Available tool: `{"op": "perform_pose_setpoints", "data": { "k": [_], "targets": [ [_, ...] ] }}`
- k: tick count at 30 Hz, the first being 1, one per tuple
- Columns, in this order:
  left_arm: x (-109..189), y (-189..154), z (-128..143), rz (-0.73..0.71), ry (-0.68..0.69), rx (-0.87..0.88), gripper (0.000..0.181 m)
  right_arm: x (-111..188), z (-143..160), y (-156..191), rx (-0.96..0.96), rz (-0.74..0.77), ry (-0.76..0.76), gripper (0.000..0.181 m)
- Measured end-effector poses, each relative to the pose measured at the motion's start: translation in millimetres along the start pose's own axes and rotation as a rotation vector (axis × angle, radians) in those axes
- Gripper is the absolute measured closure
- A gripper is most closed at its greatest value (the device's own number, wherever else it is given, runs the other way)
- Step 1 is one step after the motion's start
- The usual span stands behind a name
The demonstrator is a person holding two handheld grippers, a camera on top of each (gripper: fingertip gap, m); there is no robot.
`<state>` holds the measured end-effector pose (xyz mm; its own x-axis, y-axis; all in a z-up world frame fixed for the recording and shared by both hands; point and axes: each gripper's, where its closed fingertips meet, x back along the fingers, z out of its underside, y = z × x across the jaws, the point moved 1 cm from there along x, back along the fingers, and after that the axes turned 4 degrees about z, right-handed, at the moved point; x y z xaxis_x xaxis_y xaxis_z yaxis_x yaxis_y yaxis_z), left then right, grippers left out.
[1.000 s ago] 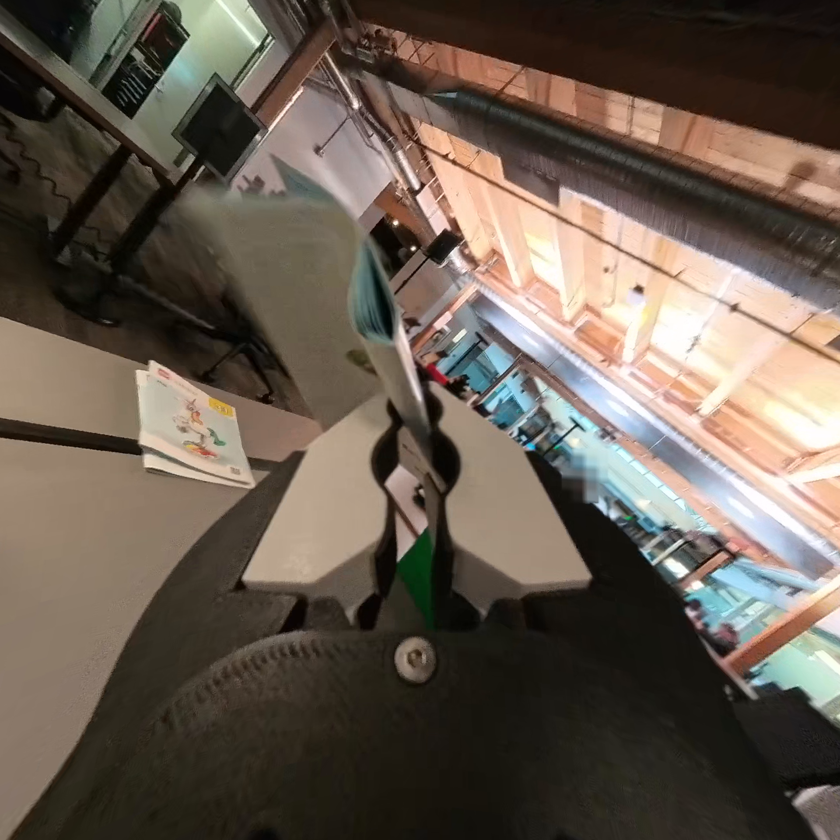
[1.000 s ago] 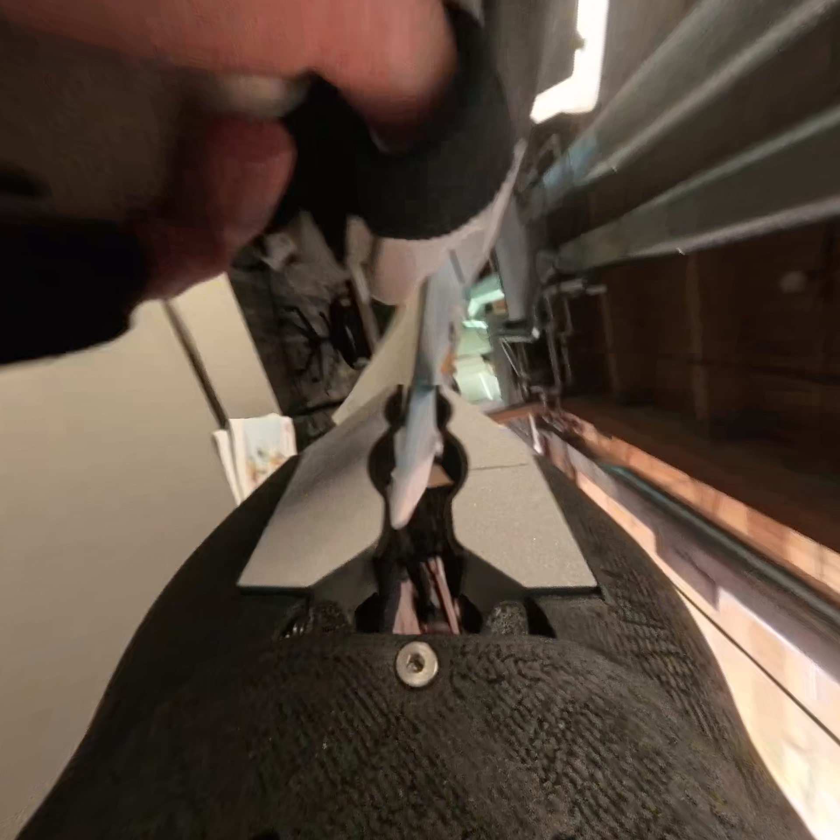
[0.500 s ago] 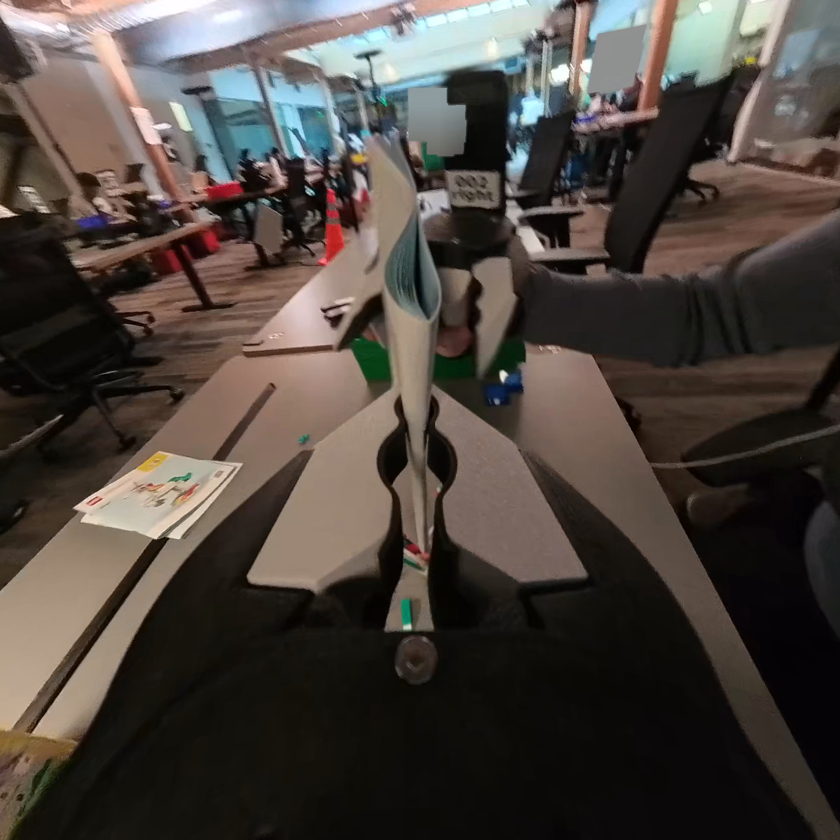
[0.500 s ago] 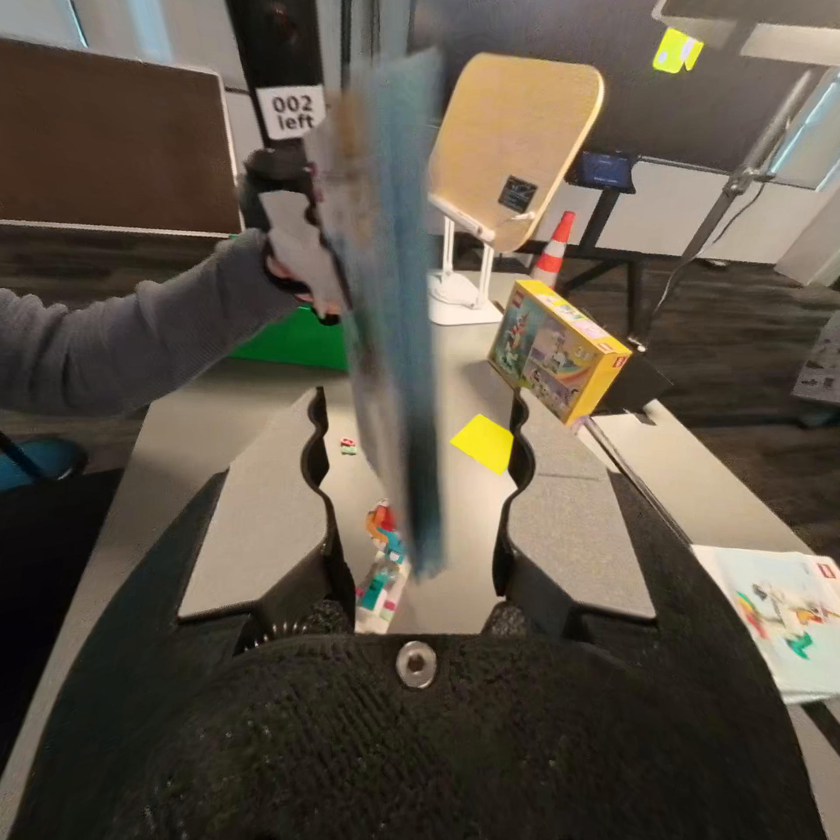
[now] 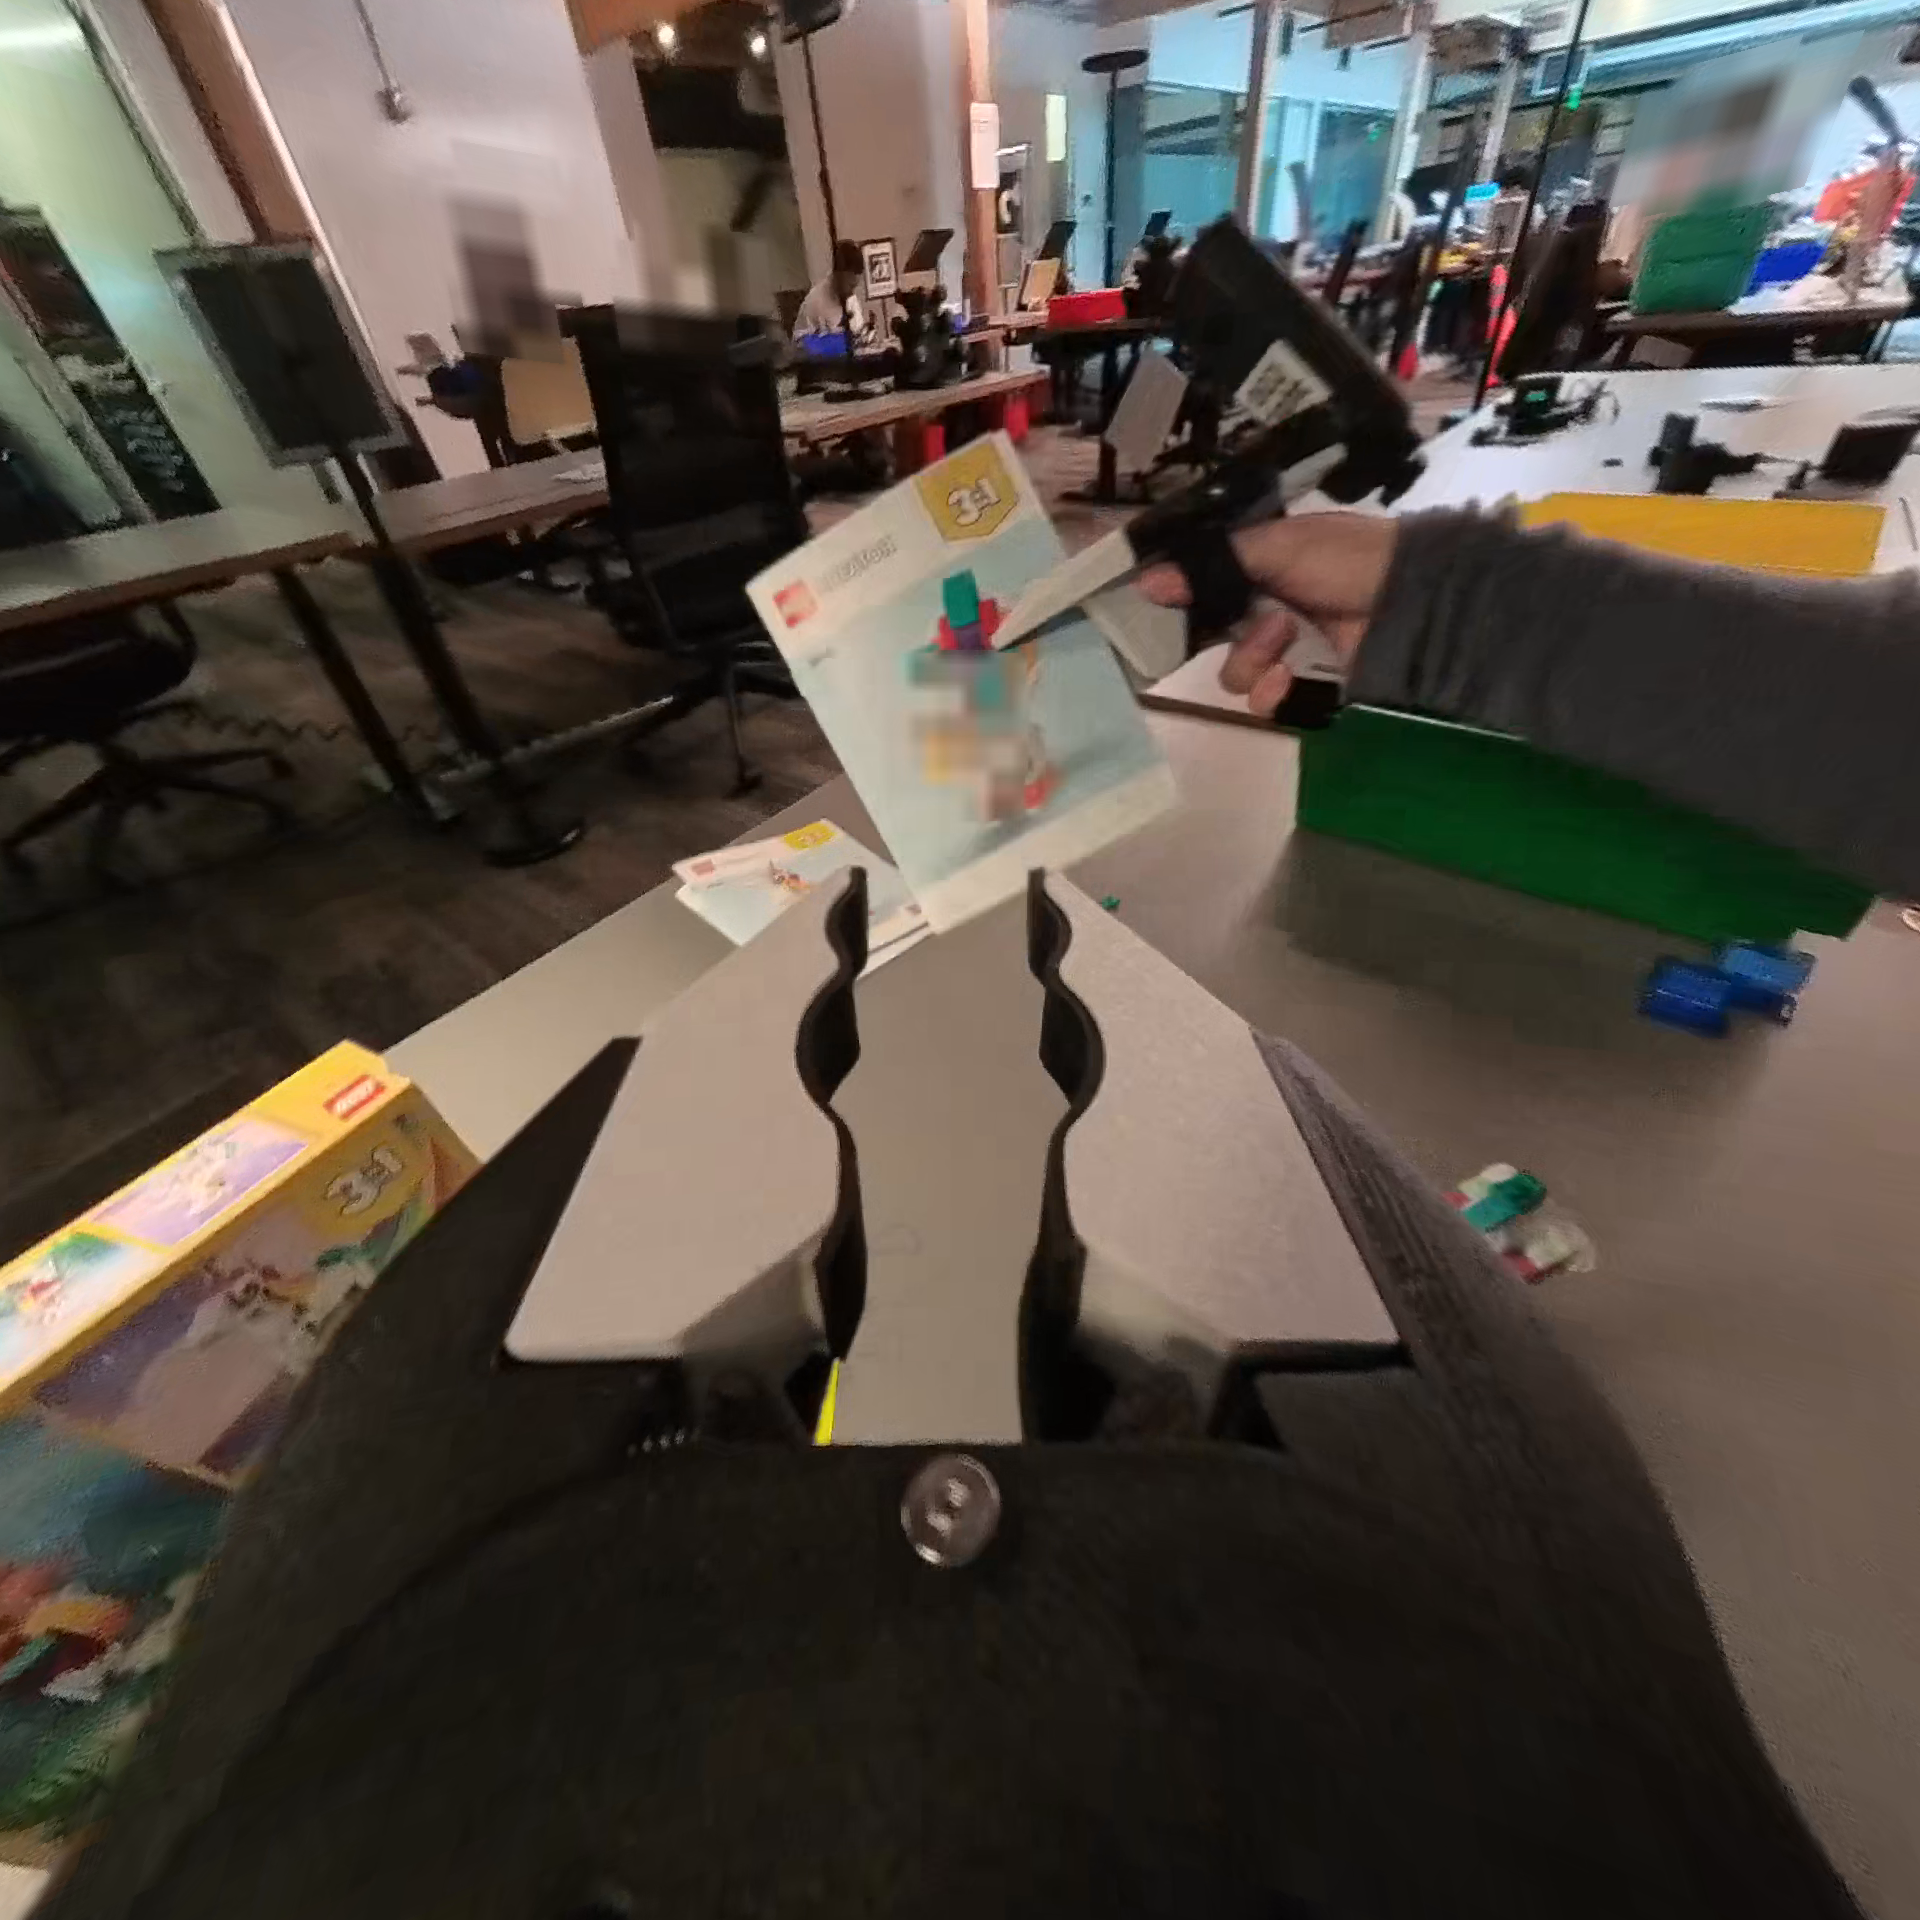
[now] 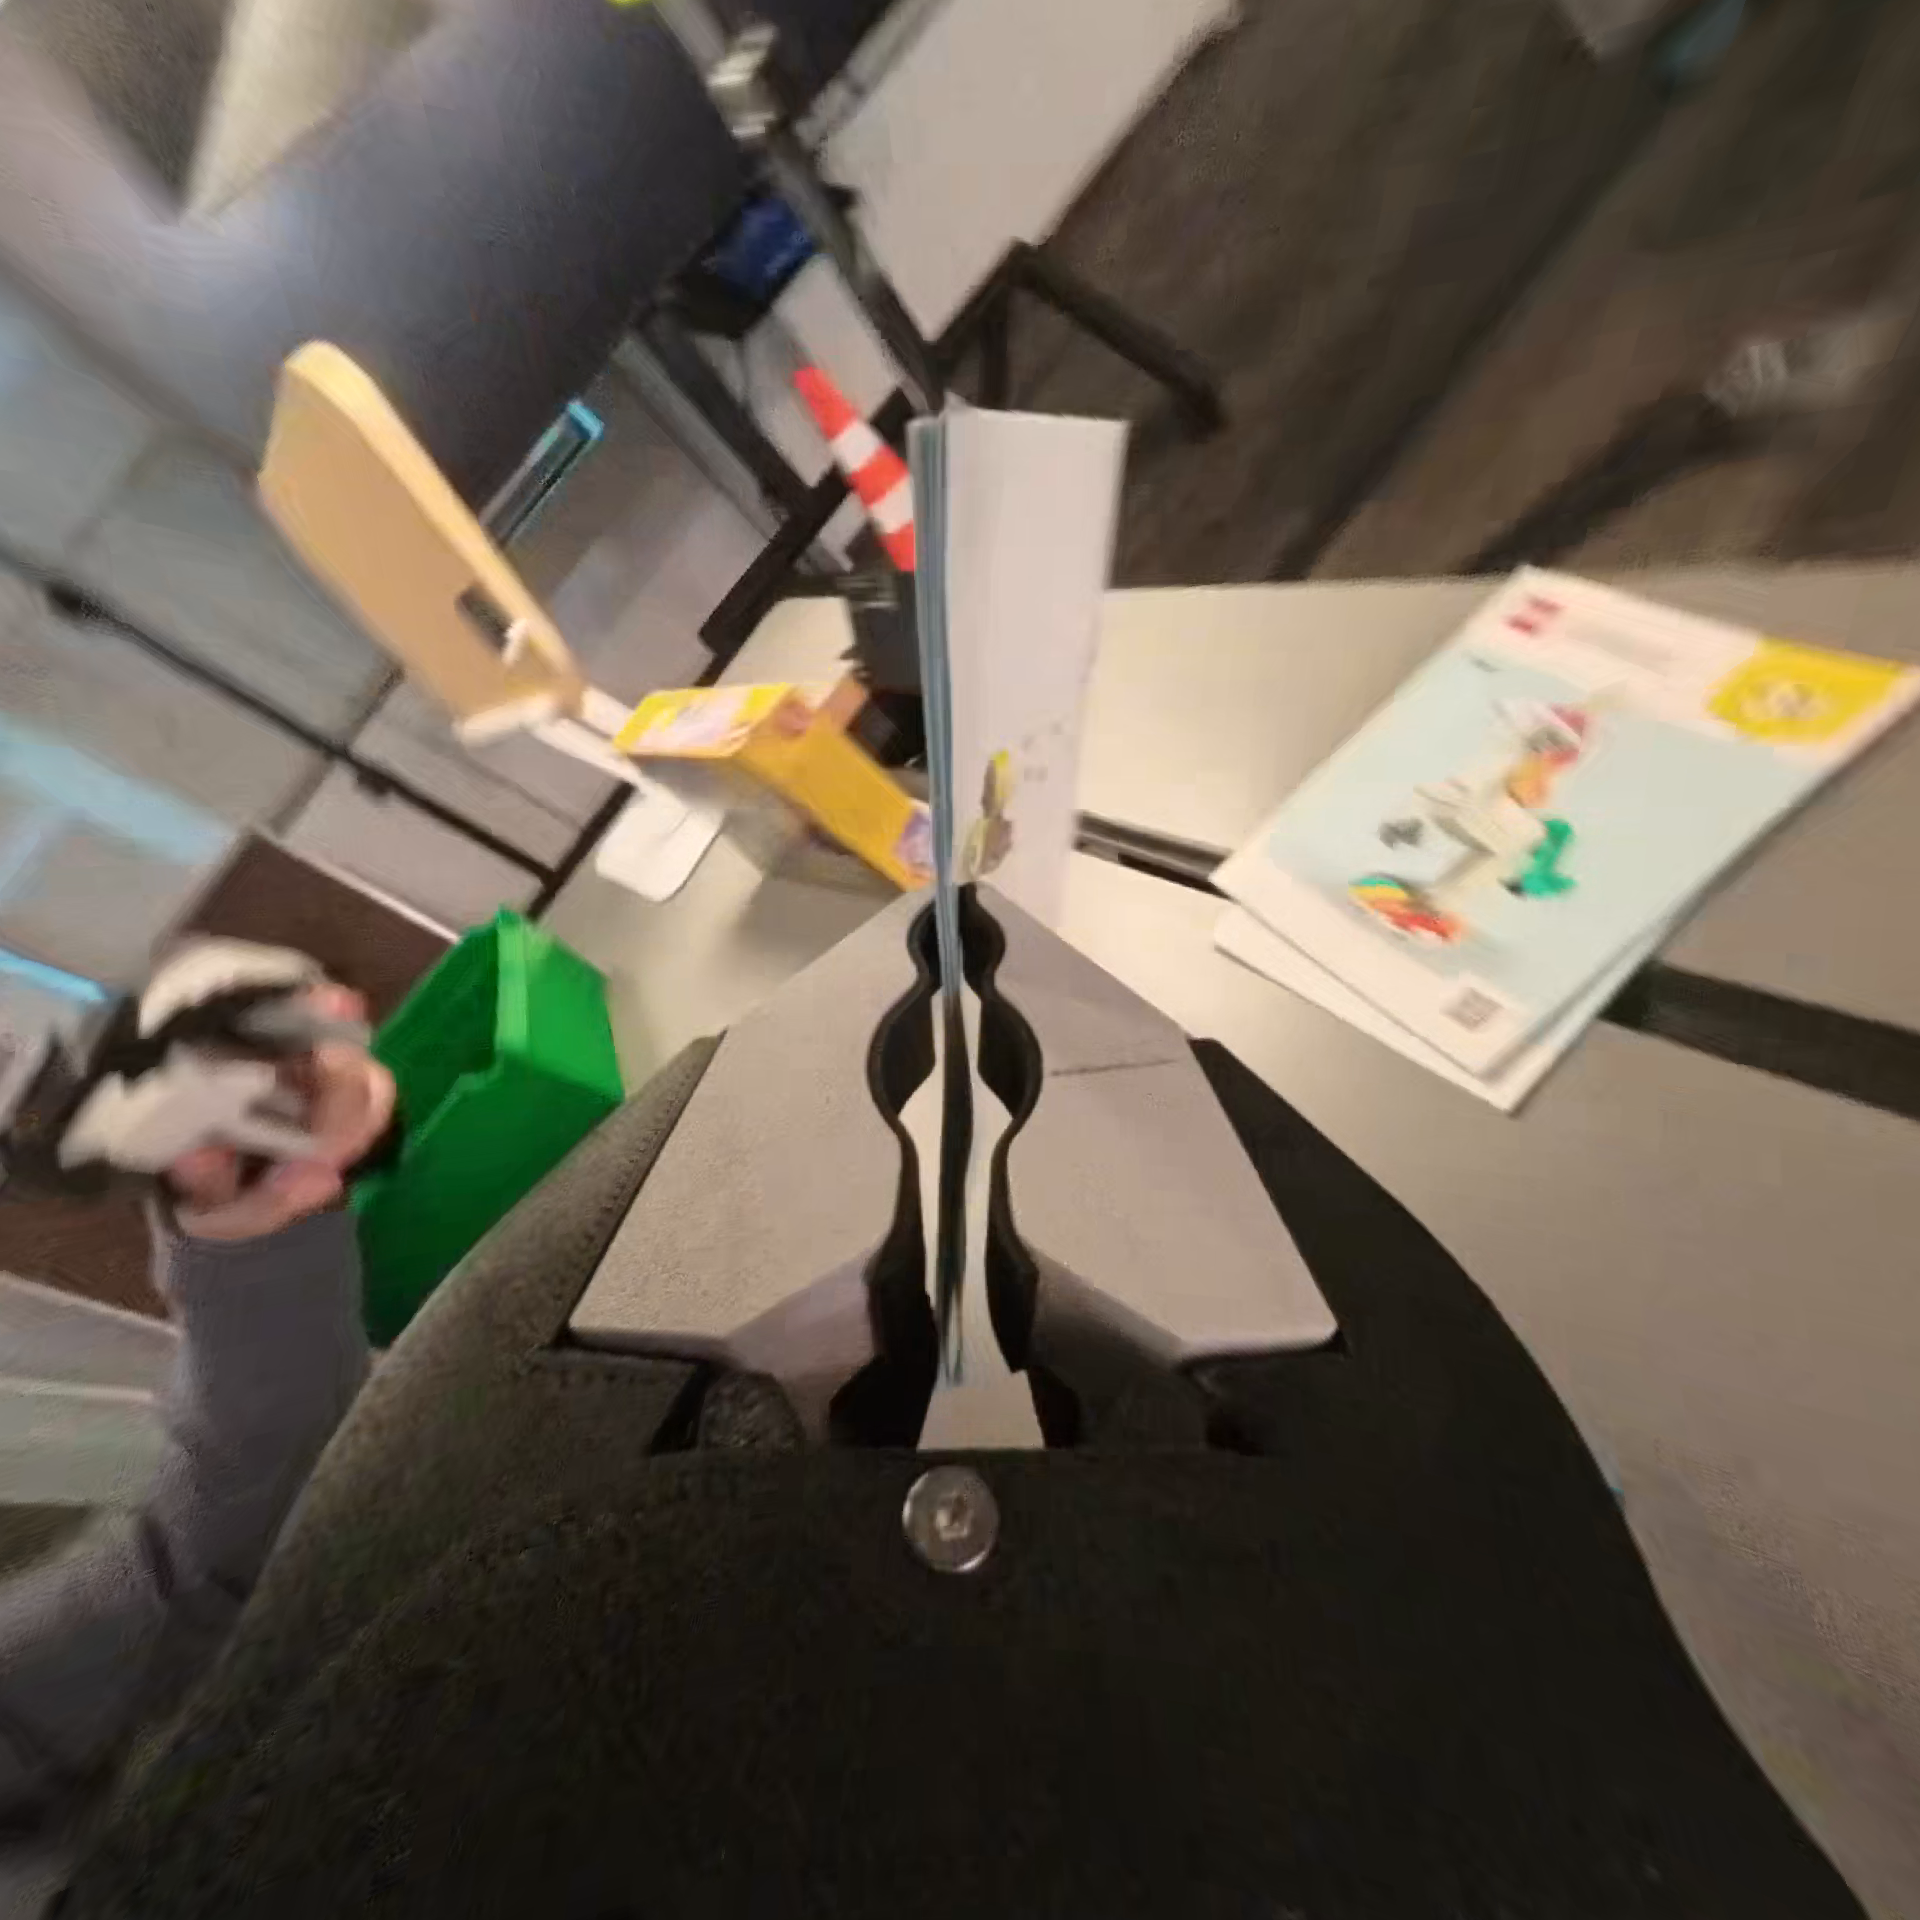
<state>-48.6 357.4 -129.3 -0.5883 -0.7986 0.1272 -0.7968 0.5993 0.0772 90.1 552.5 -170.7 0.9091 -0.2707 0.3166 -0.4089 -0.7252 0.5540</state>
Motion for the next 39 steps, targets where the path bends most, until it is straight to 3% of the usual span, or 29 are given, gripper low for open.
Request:
{"op": "perform_pose_setpoints", "data": {
  "k": [3, 7, 12, 14, 17, 20, 22, 26, 29, 32, 36, 39],
  "targets": [
    [-9.3, 17.1, 19.3, -0.040, 0.054, 0.056, 0.154, -40.7, -1.1, -55.5, -0.286, -0.054, 0.093, 0.181],
    [-31.6, 25.4, 42.7, -0.010, 0.151, 0.095, 0.157, -85.8, -5.8, -77.6, -0.472, -0.251, 0.140, 0.181],
    [-79.6, 32.2, 59.0, 0.032, 0.255, 0.167, 0.161, -119.5, 15.2, -143.1, -0.464, -0.043, 0.255, 0.181],
    [-106.4, 33.8, 58.5, 0.069, 0.245, 0.187, 0.163, -122.3, 26.7, -160.7, -0.418, 0.055, 0.337, 0.174],
    [-146.5, 50.3, 65.6, 0.047, 0.275, 0.186, 0.164, -120.4, 39.2, -178.2, -0.343, 0.194, 0.434, 0.140],
    [-182.8, 82.5, 81.0, -0.043, 0.334, 0.258, 0.163, -111.4, 30.2, -180.9, -0.300, 0.254, 0.380, 0.116],
    [-204.7, 104.0, 96.2, -0.076, 0.364, 0.381, 0.156, -97.7, 20.8, -183.6, -0.268, 0.298, 0.295, 0.115],
    [-228.2, 130.2, 120.3, -0.085, 0.345, 0.635, 0.152, -68.1, 33.0, -168.8, -0.241, 0.268, 0.246, 0.115],
    [-214.3, 125.0, 108.0, -0.111, 0.230, 0.646, 0.153, -44.6, 33.0, -146.8, -0.093, 0.276, 0.068, 0.117],
    [-173.2, 108.4, 76.1, -0.213, 0.093, 0.421, 0.153, -7.8, 20.1, -104.4, 0.198, 0.317, -0.242, 0.127],
    [-89.3, 57.1, 23.2, -0.324, -0.083, 0.087, 0.155, 60.1, 25.1, -24.7, 0.544, 0.408, -0.577, 0.135],
    [-8.3, 9.9, 3.5, -0.425, -0.164, -0.082, 0.159, 110.7, 44.3, 38.1, 0.719, 0.468, -0.761, 0.142]
  ]
}}
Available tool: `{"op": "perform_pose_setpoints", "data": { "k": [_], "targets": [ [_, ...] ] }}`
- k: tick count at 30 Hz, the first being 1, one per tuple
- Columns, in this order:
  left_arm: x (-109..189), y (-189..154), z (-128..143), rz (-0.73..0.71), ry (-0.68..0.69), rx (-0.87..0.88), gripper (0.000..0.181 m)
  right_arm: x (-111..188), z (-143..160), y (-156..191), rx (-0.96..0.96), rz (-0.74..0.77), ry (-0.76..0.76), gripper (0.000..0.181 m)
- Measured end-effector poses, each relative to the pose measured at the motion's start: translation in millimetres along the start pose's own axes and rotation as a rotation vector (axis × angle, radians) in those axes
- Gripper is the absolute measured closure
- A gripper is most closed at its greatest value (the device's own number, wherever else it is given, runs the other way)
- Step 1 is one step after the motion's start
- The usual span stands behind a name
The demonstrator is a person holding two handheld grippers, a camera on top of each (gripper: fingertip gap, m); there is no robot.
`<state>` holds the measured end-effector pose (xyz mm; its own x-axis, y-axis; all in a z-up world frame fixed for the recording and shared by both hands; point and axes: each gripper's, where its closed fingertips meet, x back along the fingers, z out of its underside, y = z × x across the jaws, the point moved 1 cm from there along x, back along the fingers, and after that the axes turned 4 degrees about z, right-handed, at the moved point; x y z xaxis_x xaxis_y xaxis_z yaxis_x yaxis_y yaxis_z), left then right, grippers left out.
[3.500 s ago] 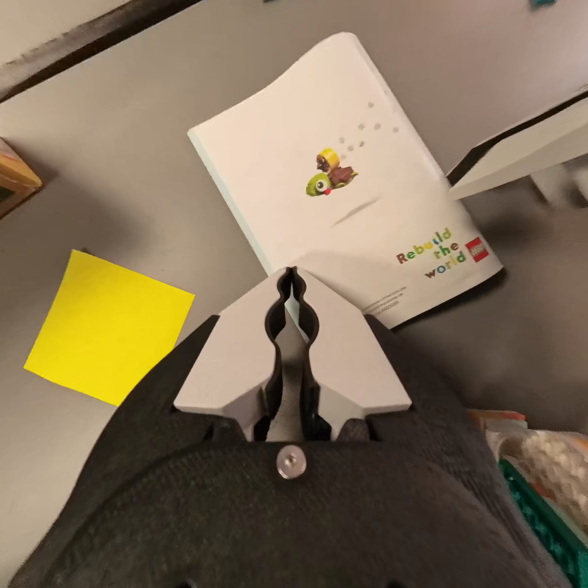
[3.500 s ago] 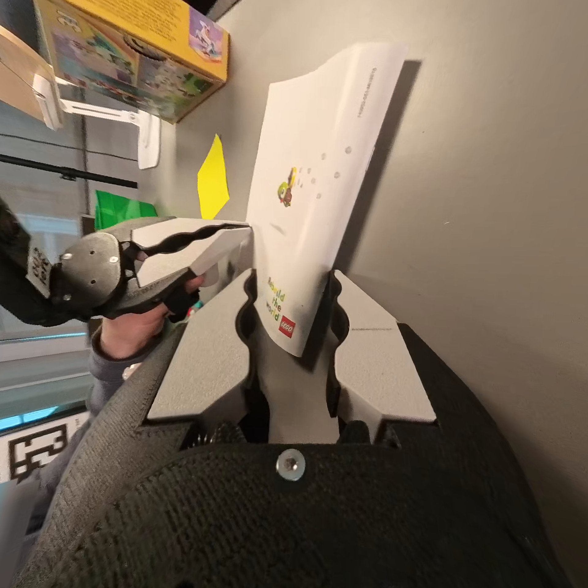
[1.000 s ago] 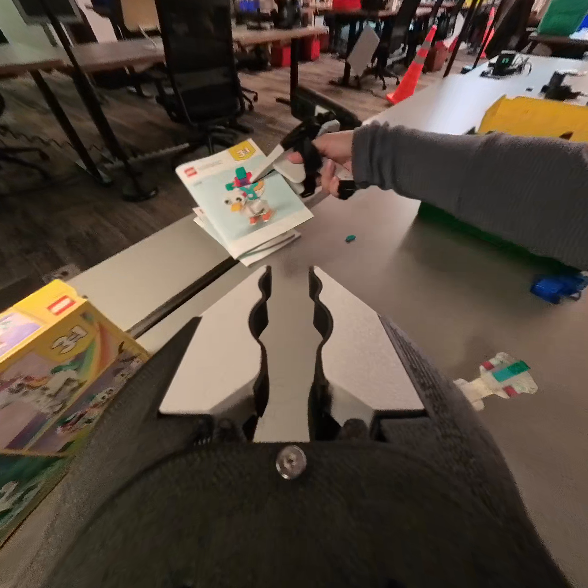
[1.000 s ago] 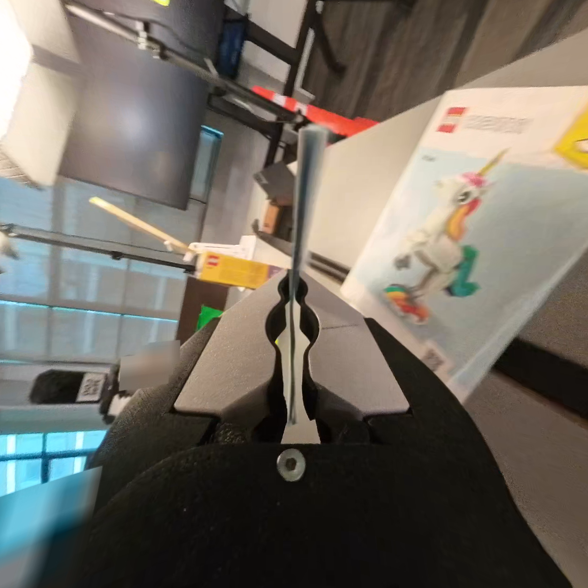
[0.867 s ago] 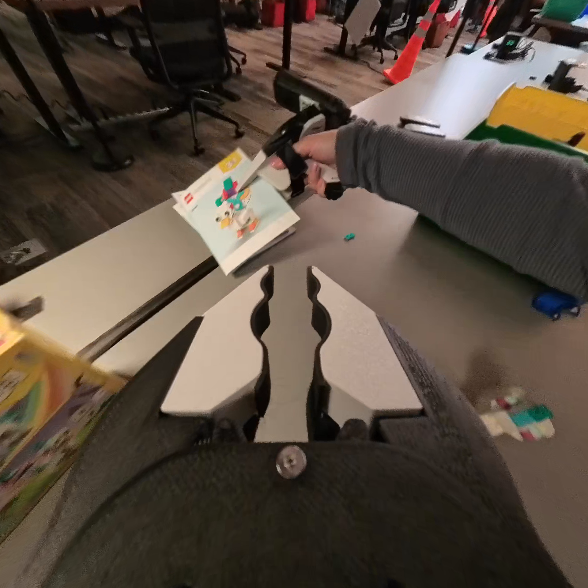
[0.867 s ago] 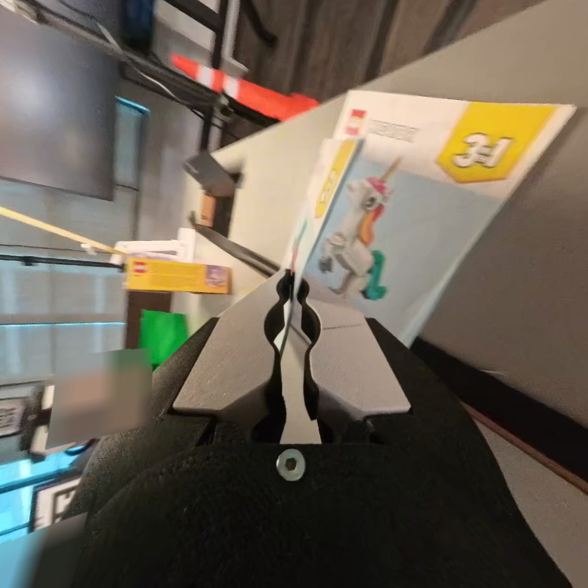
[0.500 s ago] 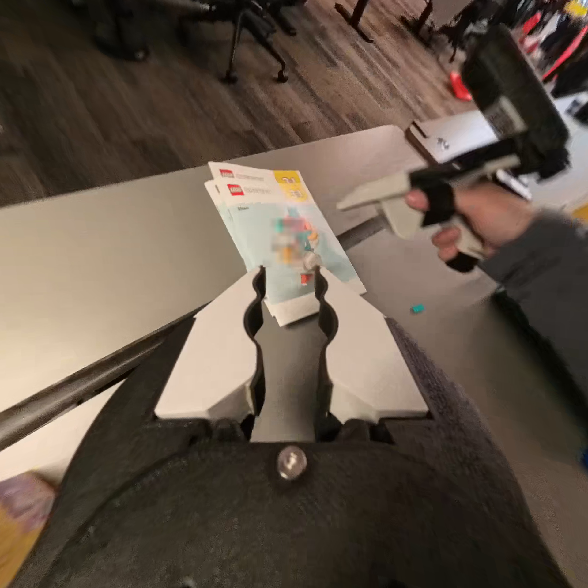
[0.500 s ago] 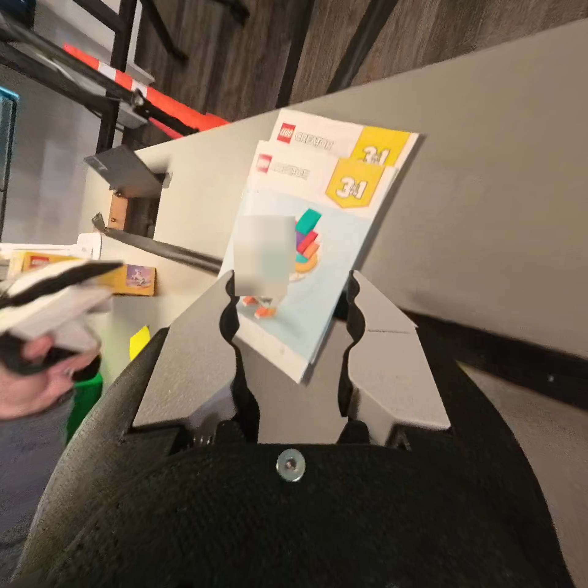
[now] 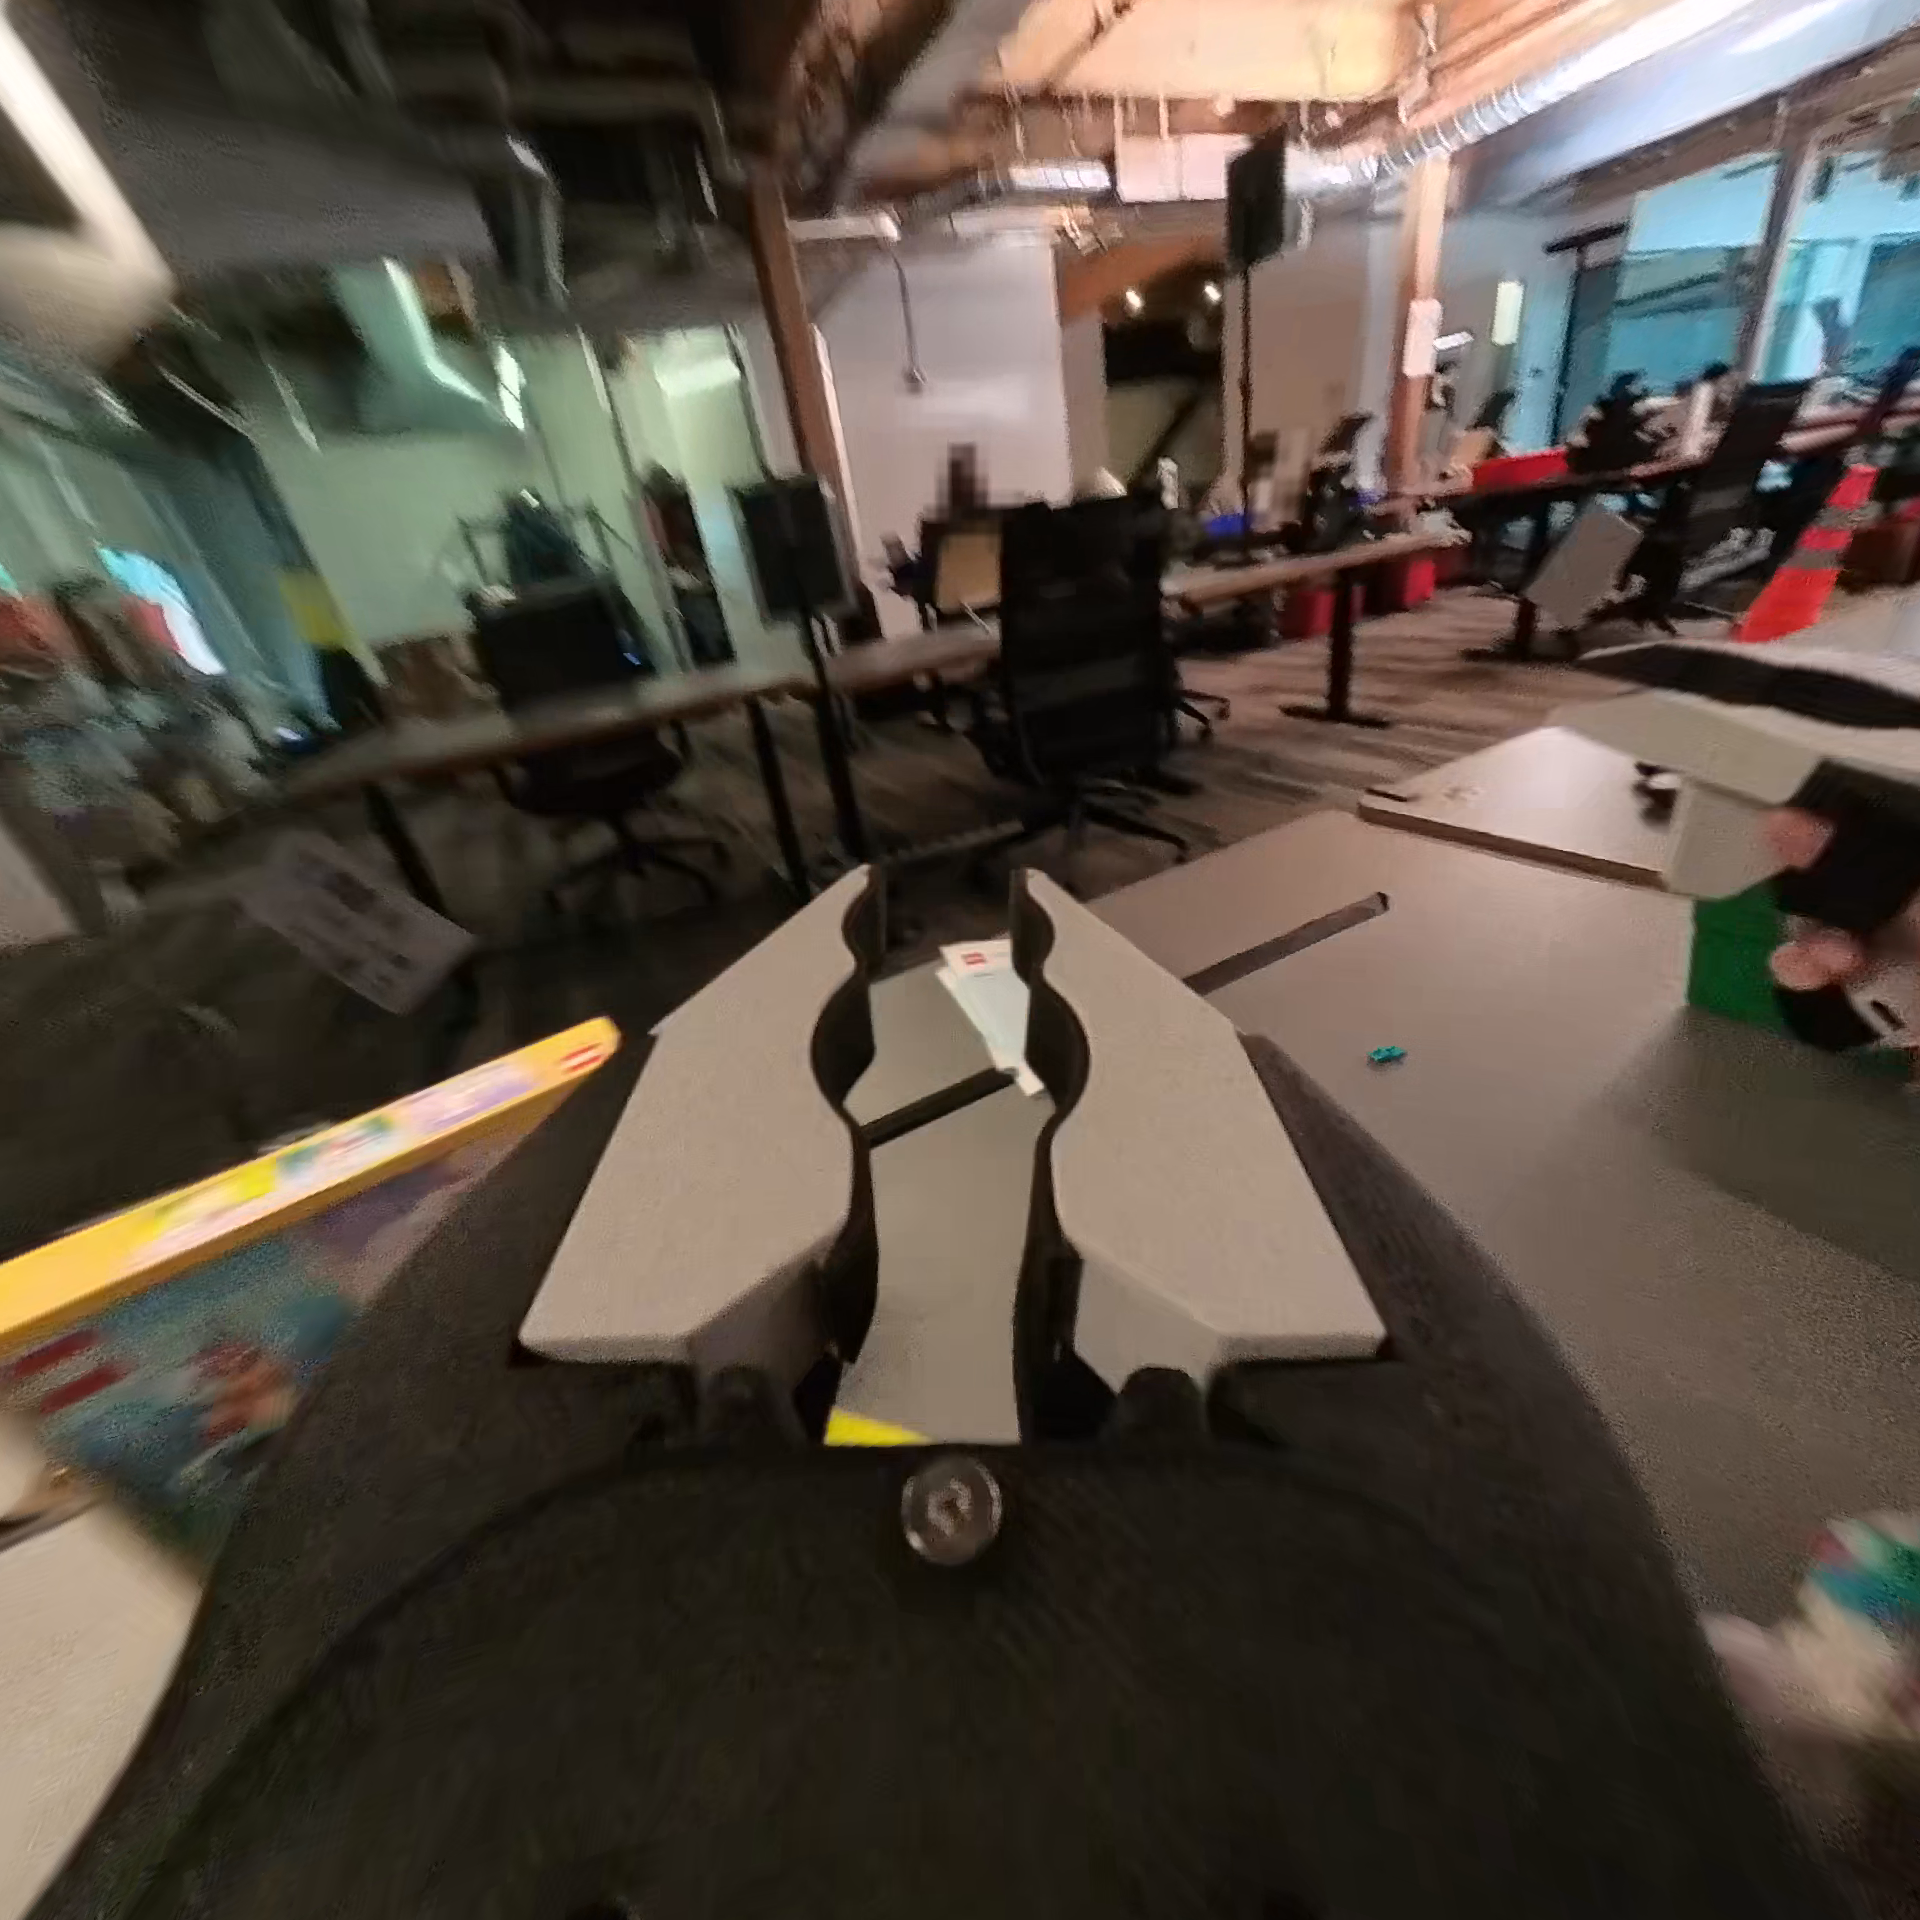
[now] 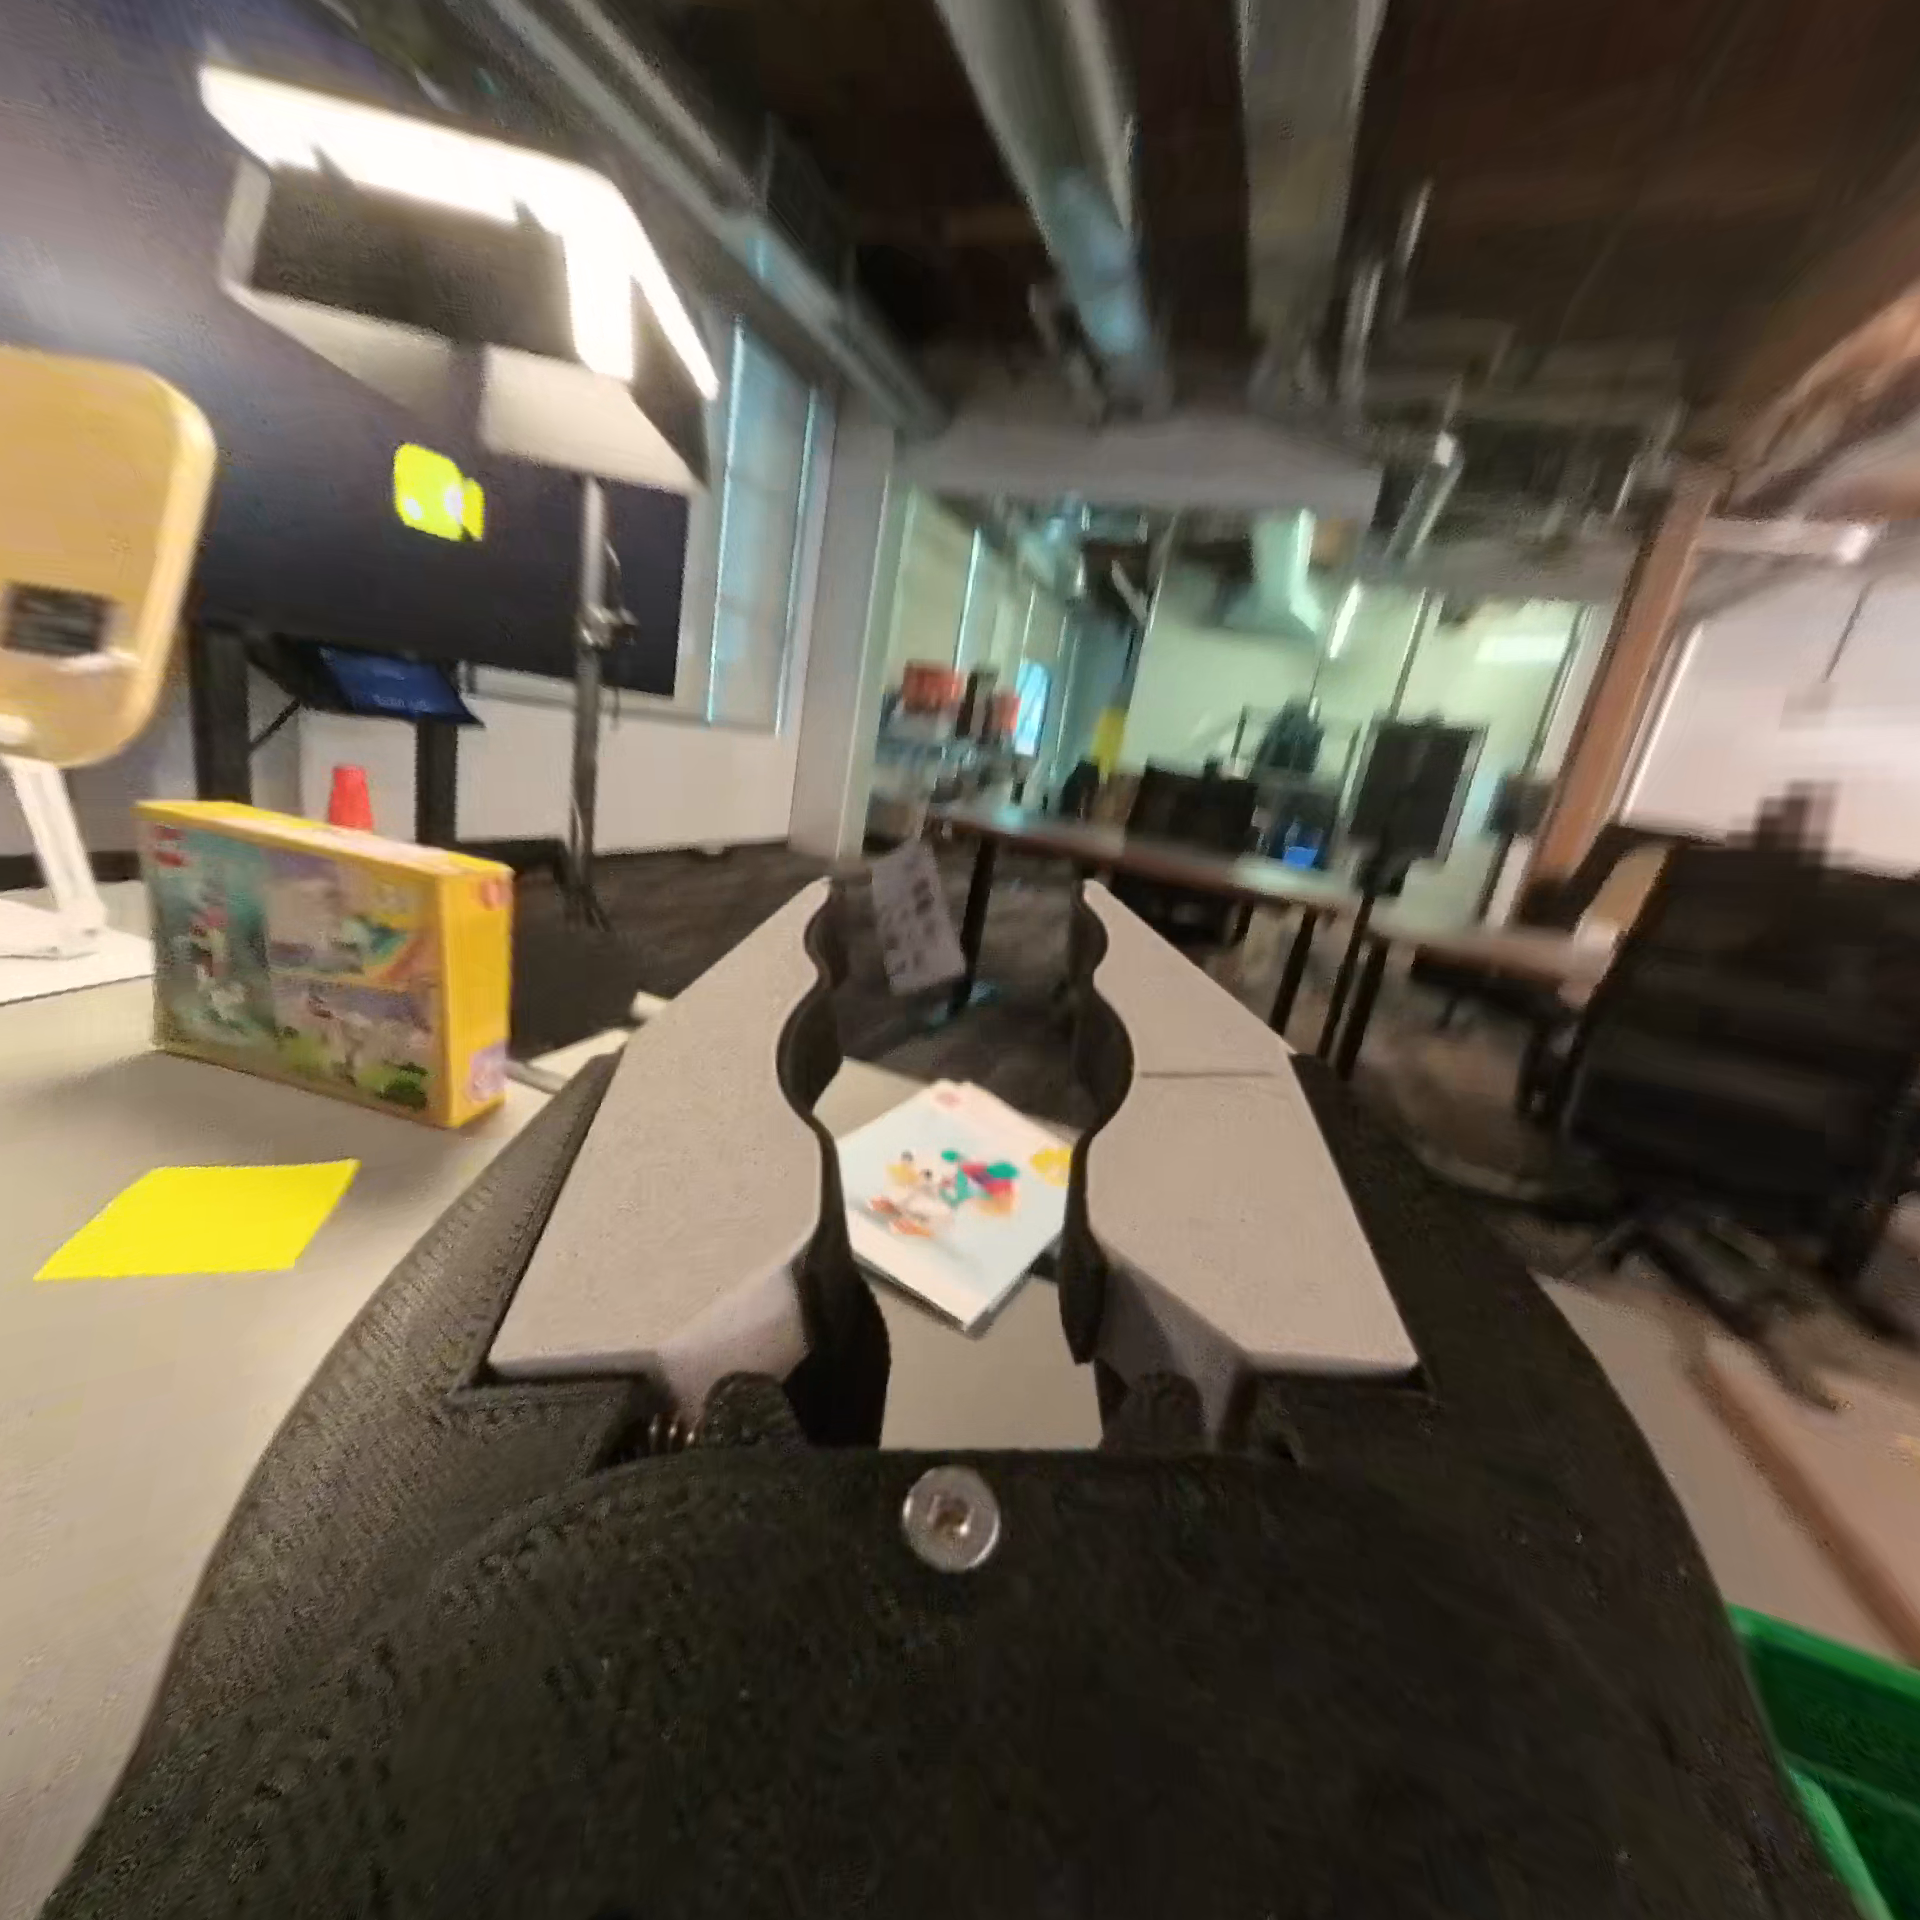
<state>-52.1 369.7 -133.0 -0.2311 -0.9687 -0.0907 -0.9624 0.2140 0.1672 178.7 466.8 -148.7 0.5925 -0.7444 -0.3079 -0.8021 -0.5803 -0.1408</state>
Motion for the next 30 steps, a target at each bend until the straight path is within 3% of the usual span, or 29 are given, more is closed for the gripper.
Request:
{"op": "perform_pose_setpoints", "data": {
  "k": [2, 5, 7, 9, 14, 19, 21, 24, 30],
  "targets": [
    [60.0, -7.8, -12.6, -0.039, -0.054, -0.024, 0.160, 35.6, -24.2, 23.5, 0.052, -0.013, -0.082, 0.142],
    [139.2, -18.3, -6.4, -0.100, -0.086, -0.006, 0.161, 81.9, -35.6, 58.7, 0.058, -0.047, -0.133, 0.142],
    [177.6, -26.3, 7.7, -0.136, -0.118, 0.015, 0.166, 105.9, -26.8, 79.5, 0.033, -0.097, -0.125, 0.140],
    [197.0, -35.4, 28.1, -0.156, -0.128, 0.058, 0.169, 123.8, -5.1, 102.4, 0.001, -0.186, -0.068, 0.130],
    [184.4, -65.1, 72.5, -0.075, -0.028, 0.197, 0.162, 148.3, 43.3, 151.4, 0.031, -0.426, 0.182, 0.092],
    [149.1, -72.4, 90.0, 0.020, 0.010, 0.258, 0.150, 145.0, 83.3, 179.3, 0.000, -0.533, 0.462, 0.074],
    [132.5, -70.4, 97.1, 0.050, 0.028, 0.275, 0.144, 138.9, 96.3, 185.7, -0.043, -0.564, 0.562, 0.074],
    [115.4, -66.7, 106.1, 0.081, 0.012, 0.259, 0.141, 132.3, 108.2, 195.0, -0.081, -0.624, 0.645, 0.088],
    [101.3, -81.5, 105.2, 0.225, -0.003, 0.145, 0.138, 115.7, 112.2, 199.3, -0.154, -0.685, 0.654, 0.108]
  ]
}}
